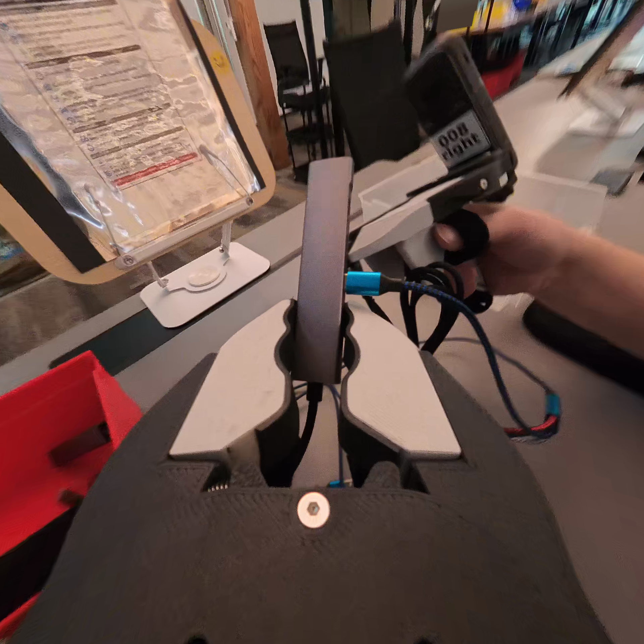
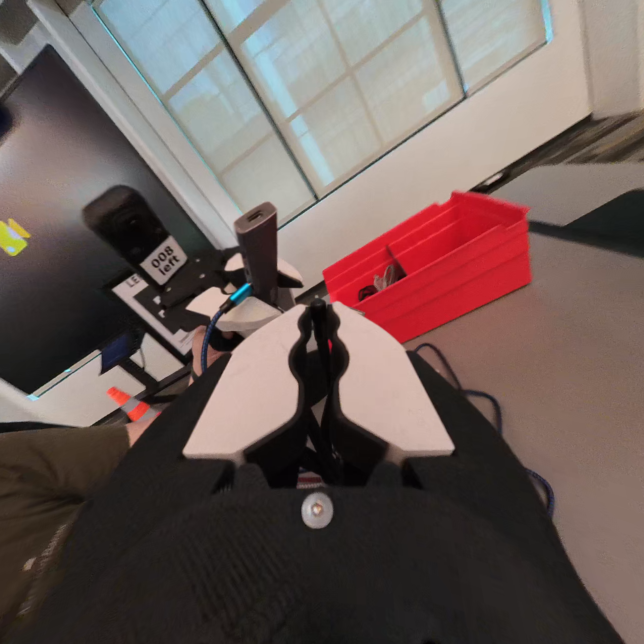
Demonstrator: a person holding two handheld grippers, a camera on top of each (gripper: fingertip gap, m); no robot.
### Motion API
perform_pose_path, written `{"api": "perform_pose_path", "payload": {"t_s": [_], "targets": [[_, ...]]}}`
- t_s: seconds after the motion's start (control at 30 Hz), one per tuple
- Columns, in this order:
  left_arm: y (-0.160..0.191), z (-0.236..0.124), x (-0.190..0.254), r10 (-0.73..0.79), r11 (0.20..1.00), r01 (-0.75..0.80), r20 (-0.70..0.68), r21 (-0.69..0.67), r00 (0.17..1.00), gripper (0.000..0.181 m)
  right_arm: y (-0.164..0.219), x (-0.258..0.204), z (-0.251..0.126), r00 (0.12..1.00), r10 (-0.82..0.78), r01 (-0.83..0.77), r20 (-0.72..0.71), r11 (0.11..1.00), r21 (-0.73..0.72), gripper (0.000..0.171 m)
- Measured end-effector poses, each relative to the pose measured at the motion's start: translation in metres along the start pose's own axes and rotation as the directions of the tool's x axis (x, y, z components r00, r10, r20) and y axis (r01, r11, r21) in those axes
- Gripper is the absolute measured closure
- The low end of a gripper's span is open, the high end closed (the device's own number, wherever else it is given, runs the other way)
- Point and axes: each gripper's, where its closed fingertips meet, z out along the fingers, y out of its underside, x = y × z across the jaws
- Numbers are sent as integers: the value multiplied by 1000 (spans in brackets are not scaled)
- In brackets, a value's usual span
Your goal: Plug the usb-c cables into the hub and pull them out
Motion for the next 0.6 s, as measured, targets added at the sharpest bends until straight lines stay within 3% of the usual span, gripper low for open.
{"api": "perform_pose_path", "payload": {"t_s": [0.13, 0.3, 0.43, 0.6], "targets": [[-17, 2, -24, -136, 980, 136, -13, 148, 991, 159, -27, -7, -15, 993, -100, 107, -66, 988, 110, 162], [-27, 24, -53, -207, 946, 188, 45, 262, 977, 159, -58, -27, -38, 946, -251, 287, -206, 942, 173, 162], [-27, 43, -64, -268, 914, 236, 53, 329, 962, 159, -90, -31, -74, 867, -330, 428, -372, 876, 221, 162], [-33, 40, -66, -285, 875, 239, 50, 422, 957, 159, -119, -23, -118, 737, -375, 581, -562, 776, 245, 163]]}}
